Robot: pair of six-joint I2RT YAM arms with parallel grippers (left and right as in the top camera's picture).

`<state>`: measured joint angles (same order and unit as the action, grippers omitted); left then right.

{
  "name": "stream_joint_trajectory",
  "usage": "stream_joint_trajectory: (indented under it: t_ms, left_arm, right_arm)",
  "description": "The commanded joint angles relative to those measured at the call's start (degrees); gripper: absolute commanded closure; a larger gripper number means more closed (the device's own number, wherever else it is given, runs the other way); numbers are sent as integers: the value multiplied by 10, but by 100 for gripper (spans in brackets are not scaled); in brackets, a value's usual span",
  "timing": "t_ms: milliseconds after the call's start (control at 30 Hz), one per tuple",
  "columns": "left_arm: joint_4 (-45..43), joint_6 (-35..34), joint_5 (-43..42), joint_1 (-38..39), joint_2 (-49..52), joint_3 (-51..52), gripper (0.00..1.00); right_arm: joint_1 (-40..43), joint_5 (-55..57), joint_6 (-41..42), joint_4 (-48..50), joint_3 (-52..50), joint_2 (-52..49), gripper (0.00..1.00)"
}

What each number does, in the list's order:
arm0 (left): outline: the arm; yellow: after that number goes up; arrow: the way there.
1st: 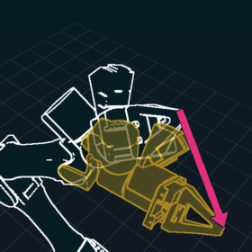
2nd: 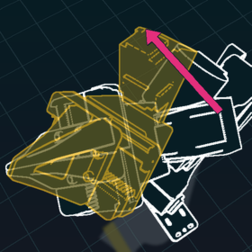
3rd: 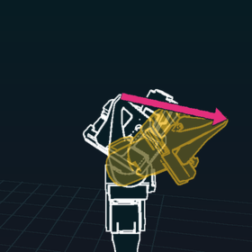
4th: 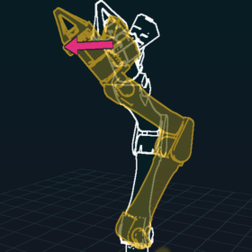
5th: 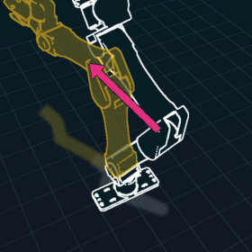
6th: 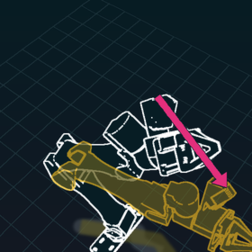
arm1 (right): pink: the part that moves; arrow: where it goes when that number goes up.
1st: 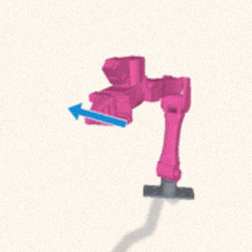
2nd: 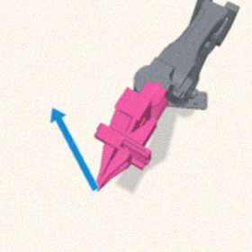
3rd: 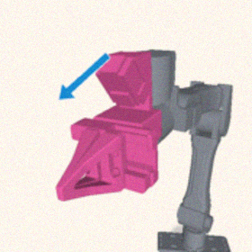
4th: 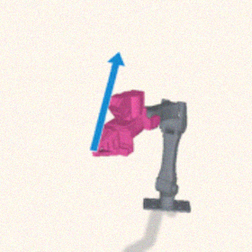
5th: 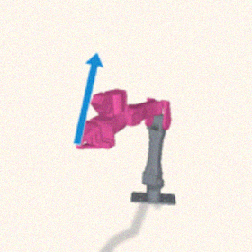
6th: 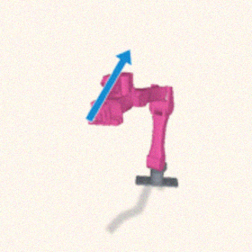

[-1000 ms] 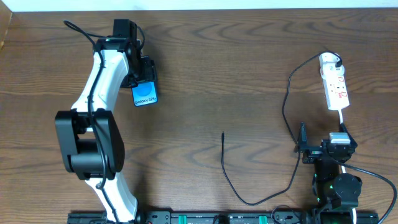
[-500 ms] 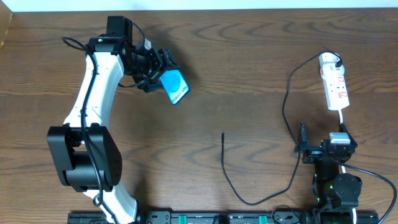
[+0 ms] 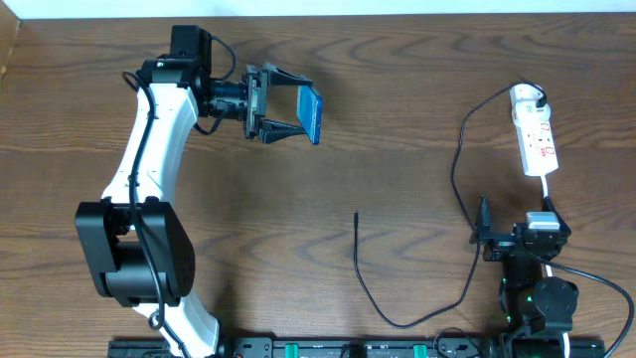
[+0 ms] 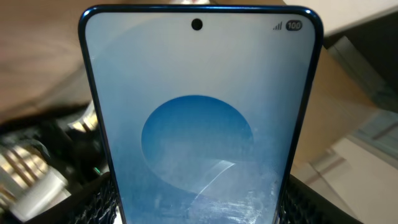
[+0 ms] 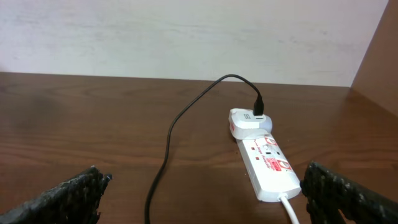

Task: Plug charger to phone and switch on socket
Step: 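Lift the phone with the left gripper and tilt it upright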

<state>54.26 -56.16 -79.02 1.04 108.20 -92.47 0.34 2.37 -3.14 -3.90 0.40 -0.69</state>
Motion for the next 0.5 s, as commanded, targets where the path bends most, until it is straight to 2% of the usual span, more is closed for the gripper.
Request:
stream_joint_trajectory:
  t_ms: [0, 200, 467]
  left_arm:
    - [3, -57, -88, 0, -15, -2, 93]
    - [3, -94, -91, 0, -15, -1, 93]
    - [3, -104, -111, 0, -15, -1, 93]
  right_arm:
    - [-4, 5, 8, -2, -1, 3, 1]
    - [-4, 5, 8, -2, -1, 3, 1]
    - [-4, 5, 8, -2, -1, 3, 1]
